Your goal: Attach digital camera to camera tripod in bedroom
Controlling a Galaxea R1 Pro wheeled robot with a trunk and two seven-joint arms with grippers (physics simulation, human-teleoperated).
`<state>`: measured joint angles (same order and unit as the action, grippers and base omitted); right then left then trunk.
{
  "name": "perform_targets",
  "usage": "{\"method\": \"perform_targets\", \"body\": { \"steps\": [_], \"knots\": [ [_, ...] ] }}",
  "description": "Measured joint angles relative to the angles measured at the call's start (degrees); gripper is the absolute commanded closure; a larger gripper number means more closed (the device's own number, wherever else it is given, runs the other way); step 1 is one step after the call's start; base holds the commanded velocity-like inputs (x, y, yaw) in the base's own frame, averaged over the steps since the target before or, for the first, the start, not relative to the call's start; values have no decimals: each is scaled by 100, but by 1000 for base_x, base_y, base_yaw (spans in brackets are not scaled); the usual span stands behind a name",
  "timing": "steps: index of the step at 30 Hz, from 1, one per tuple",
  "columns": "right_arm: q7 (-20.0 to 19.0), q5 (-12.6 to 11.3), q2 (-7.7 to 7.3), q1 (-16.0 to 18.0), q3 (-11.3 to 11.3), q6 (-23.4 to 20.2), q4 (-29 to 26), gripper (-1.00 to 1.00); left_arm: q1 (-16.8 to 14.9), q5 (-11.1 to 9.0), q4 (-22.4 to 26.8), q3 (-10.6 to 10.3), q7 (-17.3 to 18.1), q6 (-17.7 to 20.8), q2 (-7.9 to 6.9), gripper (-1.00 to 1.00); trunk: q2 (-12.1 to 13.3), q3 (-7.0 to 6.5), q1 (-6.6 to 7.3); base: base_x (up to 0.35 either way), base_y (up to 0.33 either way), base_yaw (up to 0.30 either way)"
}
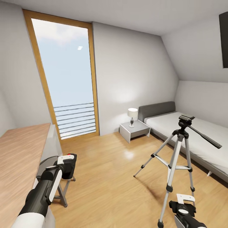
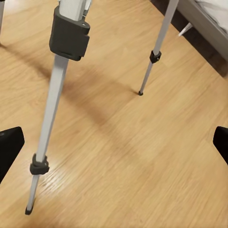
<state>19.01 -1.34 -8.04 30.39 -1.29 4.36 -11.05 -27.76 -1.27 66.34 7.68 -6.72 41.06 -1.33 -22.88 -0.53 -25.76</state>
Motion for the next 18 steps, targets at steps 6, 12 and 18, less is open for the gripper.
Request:
{"method": "perform_targets", "body": {
  "steps": [6, 12, 18],
  "knots": [
    [2, 0, -2, 0, 0, 4, 0, -100, 0, 1, -38, 23, -1, 4, -12, 100, 0, 0, 2, 215, 0, 0],
    [4, -7, 1, 0, 0, 5, 0, -100, 0, -1, -50, 25, -1, 6, -22, 100, 0, 0, 2, 301, 0, 0],
    [2, -14, 1, 0, 0, 7, 1, -100, 0, -1, -27, 19, -1, 1, -24, 100, 0, 0, 2, 313, 0, 30]
  ]
}}
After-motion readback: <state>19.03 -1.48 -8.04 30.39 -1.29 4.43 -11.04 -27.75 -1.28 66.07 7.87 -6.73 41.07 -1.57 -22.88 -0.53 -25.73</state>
